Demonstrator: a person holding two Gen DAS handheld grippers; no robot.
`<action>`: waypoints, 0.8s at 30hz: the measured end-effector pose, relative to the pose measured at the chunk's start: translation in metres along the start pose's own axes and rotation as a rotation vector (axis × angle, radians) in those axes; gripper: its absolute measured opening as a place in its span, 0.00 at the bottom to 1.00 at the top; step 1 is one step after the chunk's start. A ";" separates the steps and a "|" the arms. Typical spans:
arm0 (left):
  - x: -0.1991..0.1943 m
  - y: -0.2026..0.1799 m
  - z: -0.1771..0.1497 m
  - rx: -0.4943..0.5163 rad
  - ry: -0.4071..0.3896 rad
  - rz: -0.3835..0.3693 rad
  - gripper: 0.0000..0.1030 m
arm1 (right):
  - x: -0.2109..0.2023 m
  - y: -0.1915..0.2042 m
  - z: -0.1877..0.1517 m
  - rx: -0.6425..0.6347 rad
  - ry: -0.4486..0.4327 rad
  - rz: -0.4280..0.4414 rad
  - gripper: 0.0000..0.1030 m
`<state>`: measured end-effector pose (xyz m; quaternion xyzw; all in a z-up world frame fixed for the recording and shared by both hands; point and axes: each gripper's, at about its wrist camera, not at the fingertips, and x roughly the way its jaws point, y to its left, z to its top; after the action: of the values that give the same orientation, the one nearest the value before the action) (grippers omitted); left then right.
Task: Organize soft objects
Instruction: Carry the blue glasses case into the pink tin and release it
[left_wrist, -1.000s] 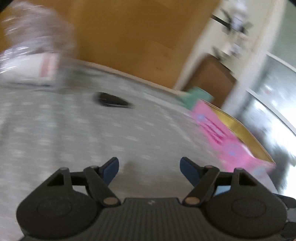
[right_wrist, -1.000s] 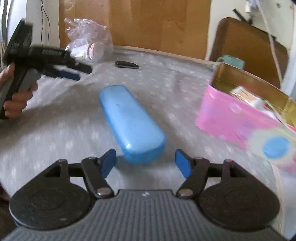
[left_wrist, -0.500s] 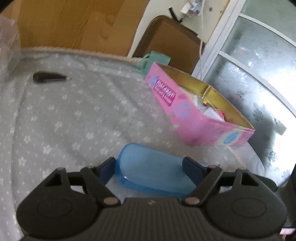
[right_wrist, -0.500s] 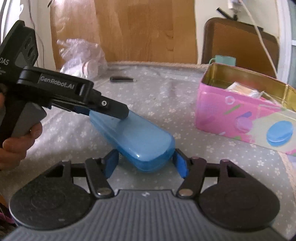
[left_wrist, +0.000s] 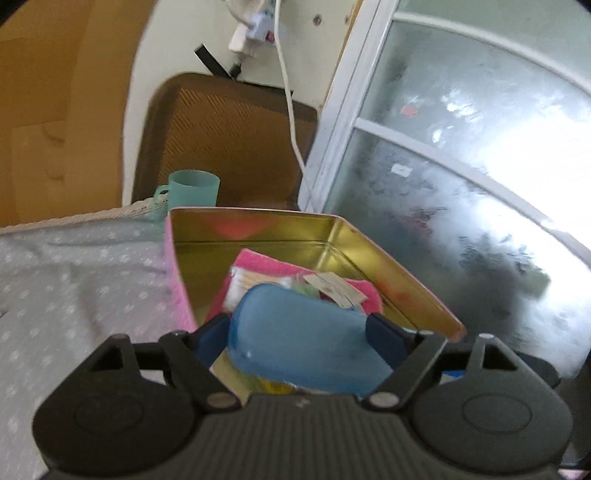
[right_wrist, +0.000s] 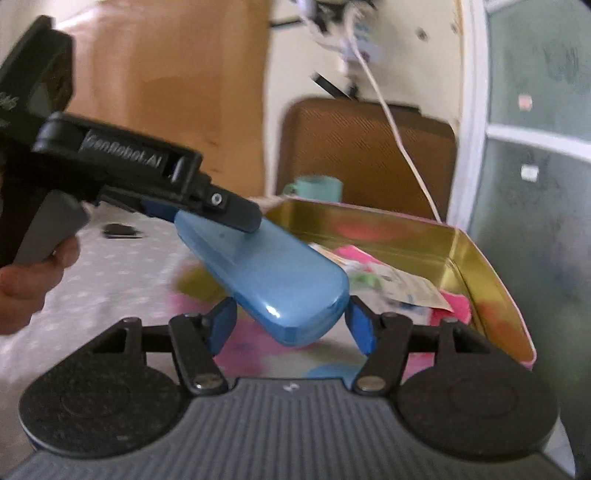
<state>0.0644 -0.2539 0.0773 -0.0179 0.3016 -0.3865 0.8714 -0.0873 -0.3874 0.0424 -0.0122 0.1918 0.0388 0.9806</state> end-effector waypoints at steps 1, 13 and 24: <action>0.013 -0.001 0.004 0.000 0.013 0.022 0.82 | 0.012 -0.010 0.005 0.013 0.015 -0.016 0.65; -0.013 0.017 -0.016 0.005 -0.026 0.157 0.80 | 0.040 -0.047 0.003 0.139 -0.028 -0.171 0.64; -0.076 0.041 -0.050 -0.024 -0.034 0.211 0.80 | 0.009 -0.004 0.009 0.262 -0.087 -0.115 0.64</action>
<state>0.0252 -0.1629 0.0639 -0.0029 0.2917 -0.2884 0.9120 -0.0757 -0.3907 0.0472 0.1069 0.1513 -0.0422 0.9818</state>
